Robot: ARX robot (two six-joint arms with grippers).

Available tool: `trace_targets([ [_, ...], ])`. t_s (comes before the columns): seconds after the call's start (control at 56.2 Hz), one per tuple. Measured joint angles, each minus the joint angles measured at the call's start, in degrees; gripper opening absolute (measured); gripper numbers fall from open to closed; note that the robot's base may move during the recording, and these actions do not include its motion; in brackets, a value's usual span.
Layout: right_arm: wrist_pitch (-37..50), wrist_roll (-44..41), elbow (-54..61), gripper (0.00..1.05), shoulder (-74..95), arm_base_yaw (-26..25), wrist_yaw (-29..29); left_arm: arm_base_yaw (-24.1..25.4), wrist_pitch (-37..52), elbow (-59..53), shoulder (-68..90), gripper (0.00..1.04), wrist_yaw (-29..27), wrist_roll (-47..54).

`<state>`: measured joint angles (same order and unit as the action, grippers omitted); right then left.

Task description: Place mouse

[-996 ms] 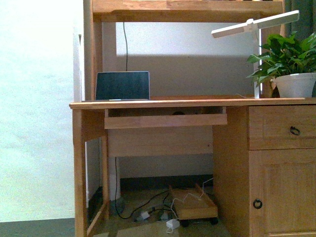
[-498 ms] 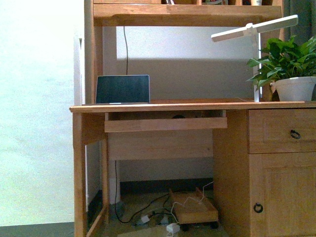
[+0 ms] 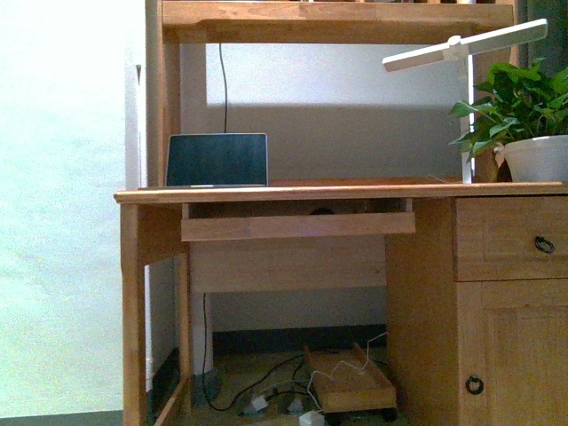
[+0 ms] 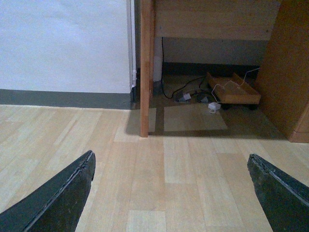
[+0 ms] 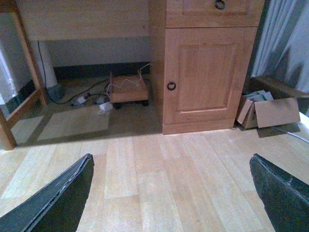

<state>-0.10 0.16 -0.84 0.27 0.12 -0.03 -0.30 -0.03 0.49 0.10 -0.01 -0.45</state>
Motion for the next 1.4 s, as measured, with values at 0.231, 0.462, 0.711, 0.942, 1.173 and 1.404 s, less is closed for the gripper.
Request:
trace_targets([
  [0.231,0.0,0.0,0.0,0.97,0.0,0.0,0.0,0.0,0.0,0.0,0.0,0.97,0.0,0.0],
  [0.462,0.0,0.0,0.0,0.97,0.0,0.0,0.0,0.0,0.0,0.0,0.0,0.97,0.0,0.0],
  [0.711,0.0,0.0,0.0,0.97,0.0,0.0,0.0,0.0,0.0,0.0,0.0,0.97,0.0,0.0],
  [0.942,0.0,0.0,0.0,0.97,0.0,0.0,0.0,0.0,0.0,0.0,0.0,0.97,0.0,0.0],
  [1.173,0.0,0.0,0.0,0.97,0.0,0.0,0.1,0.0,0.0,0.0,0.0,0.97,0.0,0.0],
  [1.404,0.0,0.0,0.0,0.97,0.0,0.0,0.0,0.0,0.0,0.0,0.0,0.97,0.0,0.0],
])
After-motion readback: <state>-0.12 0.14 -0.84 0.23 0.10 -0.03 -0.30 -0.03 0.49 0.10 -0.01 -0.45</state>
